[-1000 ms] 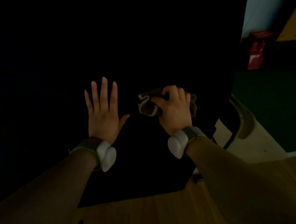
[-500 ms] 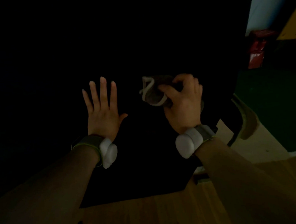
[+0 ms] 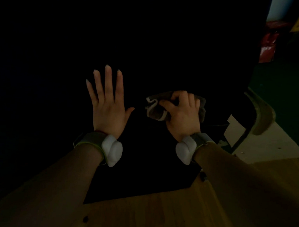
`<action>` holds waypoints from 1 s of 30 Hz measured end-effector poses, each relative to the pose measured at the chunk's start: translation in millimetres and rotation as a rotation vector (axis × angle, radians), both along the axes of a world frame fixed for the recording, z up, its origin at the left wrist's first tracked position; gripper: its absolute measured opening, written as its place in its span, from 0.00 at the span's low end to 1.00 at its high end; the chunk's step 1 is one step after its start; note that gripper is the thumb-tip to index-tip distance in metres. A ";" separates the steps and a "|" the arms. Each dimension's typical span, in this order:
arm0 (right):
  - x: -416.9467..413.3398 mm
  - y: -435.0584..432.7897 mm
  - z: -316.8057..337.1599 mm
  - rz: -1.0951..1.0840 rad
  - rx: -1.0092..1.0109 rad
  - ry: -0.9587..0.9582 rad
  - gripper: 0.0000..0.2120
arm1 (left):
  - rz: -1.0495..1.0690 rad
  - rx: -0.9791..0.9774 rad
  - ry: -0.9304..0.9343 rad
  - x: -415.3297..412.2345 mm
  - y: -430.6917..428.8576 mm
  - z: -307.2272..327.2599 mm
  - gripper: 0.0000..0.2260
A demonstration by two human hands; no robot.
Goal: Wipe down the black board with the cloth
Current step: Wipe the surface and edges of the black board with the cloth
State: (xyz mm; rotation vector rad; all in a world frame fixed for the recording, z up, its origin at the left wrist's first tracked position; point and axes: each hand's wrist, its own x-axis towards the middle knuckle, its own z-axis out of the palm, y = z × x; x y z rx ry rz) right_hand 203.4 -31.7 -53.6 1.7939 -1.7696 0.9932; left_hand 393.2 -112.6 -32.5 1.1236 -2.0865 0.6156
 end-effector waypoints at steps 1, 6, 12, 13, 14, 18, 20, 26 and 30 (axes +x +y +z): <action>0.2 1.3 -6.1 -0.001 0.018 0.012 0.14 | -0.002 0.004 0.002 0.4 1.5 -1.6 0.46; -0.5 10.5 -28.4 0.013 0.118 0.090 0.15 | -0.032 0.016 -0.038 5.4 8.0 -16.5 0.44; -5.9 15.3 -21.7 0.057 0.358 0.157 0.14 | -0.038 0.064 -0.076 8.6 4.0 -20.2 0.47; -4.4 17.3 -17.5 0.080 0.276 0.127 0.13 | -0.035 0.076 -0.080 8.9 3.2 -19.4 0.47; -2.1 18.5 -11.2 0.088 0.145 0.079 0.12 | -0.029 0.081 -0.079 8.5 2.3 -19.1 0.47; -1.7 12.2 22.5 0.018 -0.215 -0.060 0.13 | -0.023 0.059 -0.069 6.4 -0.8 -23.1 0.47; -3.3 5.6 29.6 -0.008 -0.218 -0.060 0.15 | -0.027 0.047 -0.070 7.2 -2.3 -24.0 0.47; 3.2 8.8 -20.8 -0.028 0.009 -0.015 0.13 | -0.026 0.045 -0.082 8.4 -4.2 -25.6 0.48; 3.1 15.2 -53.3 -0.024 0.169 0.027 0.13 | -0.023 0.058 -0.089 9.1 -5.3 -25.7 0.48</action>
